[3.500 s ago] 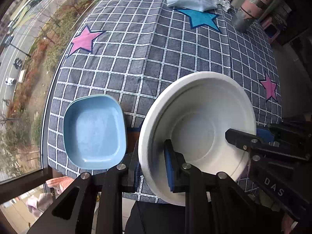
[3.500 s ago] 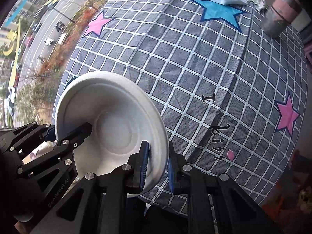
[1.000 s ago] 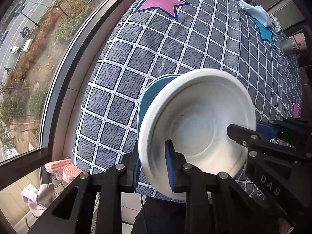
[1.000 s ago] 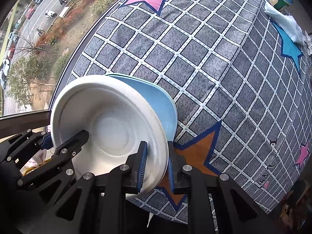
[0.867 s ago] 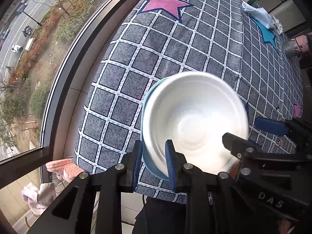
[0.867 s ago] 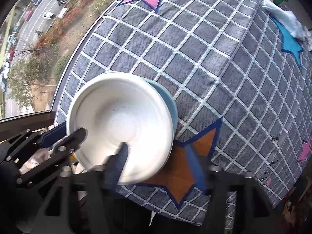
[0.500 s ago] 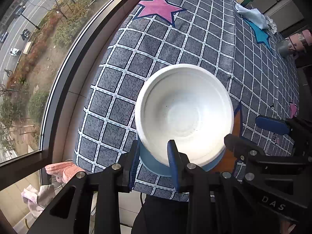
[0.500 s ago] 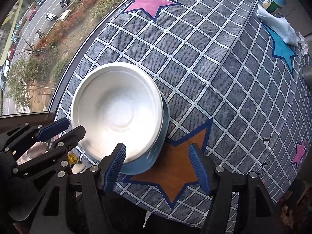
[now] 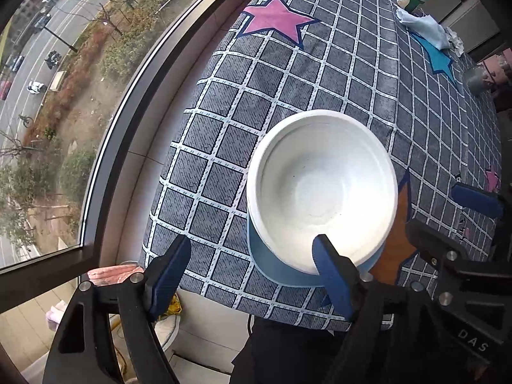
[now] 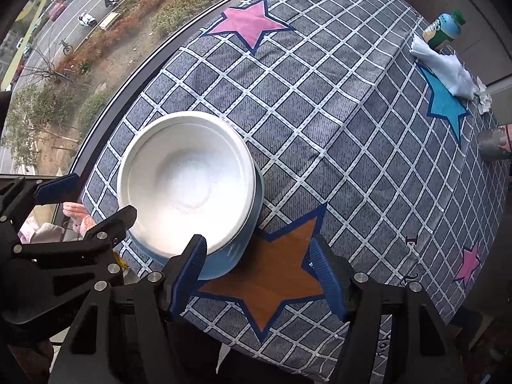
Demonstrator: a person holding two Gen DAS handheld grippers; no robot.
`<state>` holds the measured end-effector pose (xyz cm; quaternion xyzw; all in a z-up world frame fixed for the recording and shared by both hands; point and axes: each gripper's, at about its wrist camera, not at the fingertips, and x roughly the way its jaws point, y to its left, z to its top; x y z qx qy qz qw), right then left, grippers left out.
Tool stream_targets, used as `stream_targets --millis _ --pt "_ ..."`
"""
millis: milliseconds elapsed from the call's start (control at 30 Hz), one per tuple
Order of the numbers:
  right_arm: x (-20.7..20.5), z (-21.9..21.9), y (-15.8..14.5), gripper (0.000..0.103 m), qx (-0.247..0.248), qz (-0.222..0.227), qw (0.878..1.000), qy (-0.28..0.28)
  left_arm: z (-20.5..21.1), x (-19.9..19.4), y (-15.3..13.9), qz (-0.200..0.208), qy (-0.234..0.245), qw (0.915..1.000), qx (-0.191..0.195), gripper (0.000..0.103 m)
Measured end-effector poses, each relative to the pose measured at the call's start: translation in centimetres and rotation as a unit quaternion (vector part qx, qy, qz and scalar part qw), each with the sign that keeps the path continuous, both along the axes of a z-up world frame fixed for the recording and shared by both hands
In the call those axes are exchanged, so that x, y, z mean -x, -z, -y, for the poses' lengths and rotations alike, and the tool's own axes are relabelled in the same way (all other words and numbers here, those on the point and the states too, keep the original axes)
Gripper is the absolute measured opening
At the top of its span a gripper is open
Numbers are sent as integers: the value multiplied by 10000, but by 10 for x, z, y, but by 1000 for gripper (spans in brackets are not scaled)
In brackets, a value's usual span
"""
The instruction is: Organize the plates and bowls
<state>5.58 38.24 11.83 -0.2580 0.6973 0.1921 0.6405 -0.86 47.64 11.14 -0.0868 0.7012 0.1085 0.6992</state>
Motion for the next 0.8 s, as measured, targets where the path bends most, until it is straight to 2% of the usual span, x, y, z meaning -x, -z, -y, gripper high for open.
stream_targets --millis 333,400,500,667,800 --pt "-1 8 -4 69 -23 -25 9999 113 7 0 -5 122 121 9997 192 82" --pt "-2 12 -5 87 32 18 9999 165 5 0 -5 125 58 9994 305 84" --pt "-7 19 -10 88 17 102 9995 290 1 4 -5 189 -137 9985 488 84" --pt "-6 22 -13 88 -4 69 9998 196 8 5 -9 203 -24 9998 68 85" --pt "-5 24 -16 88 4 98 9999 75 14 5 -12 267 3 9996 19 85"
